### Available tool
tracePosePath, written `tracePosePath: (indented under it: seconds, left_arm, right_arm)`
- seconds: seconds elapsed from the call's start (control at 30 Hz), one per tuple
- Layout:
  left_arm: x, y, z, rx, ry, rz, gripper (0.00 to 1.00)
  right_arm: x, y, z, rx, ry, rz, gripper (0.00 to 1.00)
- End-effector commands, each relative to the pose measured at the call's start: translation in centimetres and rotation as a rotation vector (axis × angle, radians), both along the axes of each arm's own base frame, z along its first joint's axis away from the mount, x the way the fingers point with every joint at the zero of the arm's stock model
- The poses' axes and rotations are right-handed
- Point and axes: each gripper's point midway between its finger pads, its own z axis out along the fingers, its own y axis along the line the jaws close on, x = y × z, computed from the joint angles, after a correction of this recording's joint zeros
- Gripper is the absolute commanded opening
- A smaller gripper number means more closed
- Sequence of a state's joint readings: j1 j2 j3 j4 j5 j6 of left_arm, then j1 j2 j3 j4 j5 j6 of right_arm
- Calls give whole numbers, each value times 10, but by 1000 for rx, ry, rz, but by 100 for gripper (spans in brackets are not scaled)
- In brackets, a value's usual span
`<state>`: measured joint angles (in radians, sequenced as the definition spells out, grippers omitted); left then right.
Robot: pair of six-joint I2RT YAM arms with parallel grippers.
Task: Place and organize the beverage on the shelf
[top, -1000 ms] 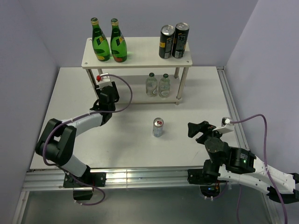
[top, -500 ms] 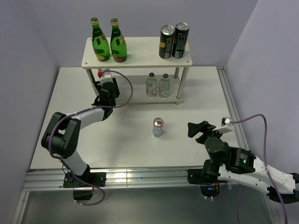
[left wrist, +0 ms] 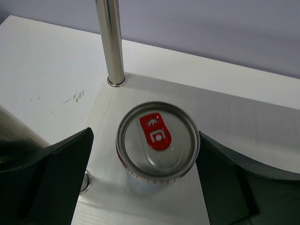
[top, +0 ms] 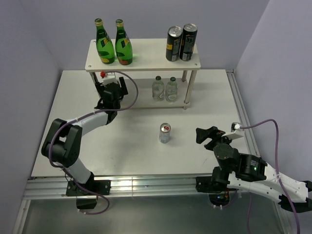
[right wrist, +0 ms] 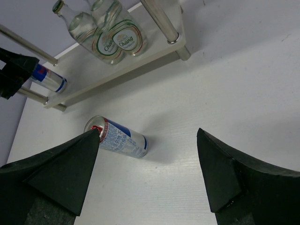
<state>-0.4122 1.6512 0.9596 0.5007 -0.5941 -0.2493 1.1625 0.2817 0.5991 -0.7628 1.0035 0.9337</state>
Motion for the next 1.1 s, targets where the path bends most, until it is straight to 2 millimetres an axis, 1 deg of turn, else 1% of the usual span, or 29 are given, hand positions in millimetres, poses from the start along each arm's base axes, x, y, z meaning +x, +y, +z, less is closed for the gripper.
tracePosePath:
  seconds: [0.0,0.03,0.07,0.1,0.13,0.17,0.2,0.23,0.27,0.3,0.33,0.37,0.4,0.43,0.47,0.5,0.53,0.57,0.6,0.63,0.7,0.73,0.77,0.8,0.87,0.9,0.93,1.03,1.07]
  left_arm:
    - [-14,-7,46,-56,-86,-29,94]
    - [-19,-10,49,-55,-84,-35,95]
    - [-28,-10,52,-52,-80,-43,96]
    - [-36,-18,54,-51,-76,-59,96]
    - [-42,-21,55,-52,-74,-63,97]
    - [-56,-30,56,-54,-64,-94,97]
    - [-63,-33,57,-62,-63,-108,97]
    - [-70,-36,56,-68,-54,-120,97]
    - [-83,-36,55,-71,-45,-138,97]
    - [-94,-47,54,-87,-42,-170,97]
    - [-104,-52,43,-89,-18,-204,97]
    - [-115,-57,50,-113,-30,-242,97]
    - [-127,-72,47,-131,-26,-306,97]
    - [-142,-89,33,-140,6,-420,97]
    - [-152,-99,36,-155,-2,-482,97]
    - [-166,-119,34,-181,3,-575,97]
    - [-183,-138,23,-199,30,-701,97]
    - [-194,-150,19,-216,38,-770,97]
    - [-208,-167,22,-235,13,-849,97]
    - [-221,-174,7,-232,36,-901,97]
    - [-254,-200,-1,-270,49,-1035,97]
    - [-263,-205,-4,-290,35,-1076,97]
    - [-267,-210,-13,-295,51,-1088,97]
    - [-274,-216,-17,-302,61,-1109,97]
    - [-279,-225,-26,-293,78,-1132,97]
    - [-285,-231,-27,-287,81,-1154,96]
    - [-286,-236,-24,-288,73,-1165,96]
    - [-282,-250,-34,-261,79,-1143,95]
    - [-283,-255,-32,-261,67,-1144,95]
  right_arm:
    - [1,0,3,24,-16,-8,91]
    - [1,0,3,21,-15,-7,91]
    - [1,1,3,21,-15,-8,91]
    - [1,1,3,20,-15,-9,91]
    - [1,1,3,21,-15,-9,91]
    - [1,1,3,20,-14,-10,91]
    - [2,0,3,19,-15,-12,91]
    - [2,0,3,19,-15,-11,91]
    - [2,0,3,19,-15,-12,91]
    - [2,0,3,18,-15,-11,91]
    - [2,1,2,15,-13,-11,91]
    - [2,1,3,18,-15,-12,91]
    - [2,1,2,12,-13,-12,91]
    - [2,1,2,12,-12,-14,91]
    - [2,1,3,13,-14,-13,91]
    - [3,2,2,7,-12,-15,91]
    - [3,2,2,6,-11,-17,91]
    - [3,2,2,4,-11,-15,91]
    - [3,2,1,0,-9,-16,91]
    - [3,3,1,-1,-9,-15,91]
    - [3,2,1,1,-8,-19,91]
    - [3,2,1,2,-9,-20,91]
    - [3,2,1,4,-10,-17,91]
    - [3,2,1,3,-10,-15,91]
    - [3,2,2,6,-11,-17,91]
    - [3,2,1,3,-8,-17,91]
    - [3,2,1,2,-7,-18,91]
    - [3,2,1,4,-9,-17,91]
    - [3,2,2,7,-10,-16,91]
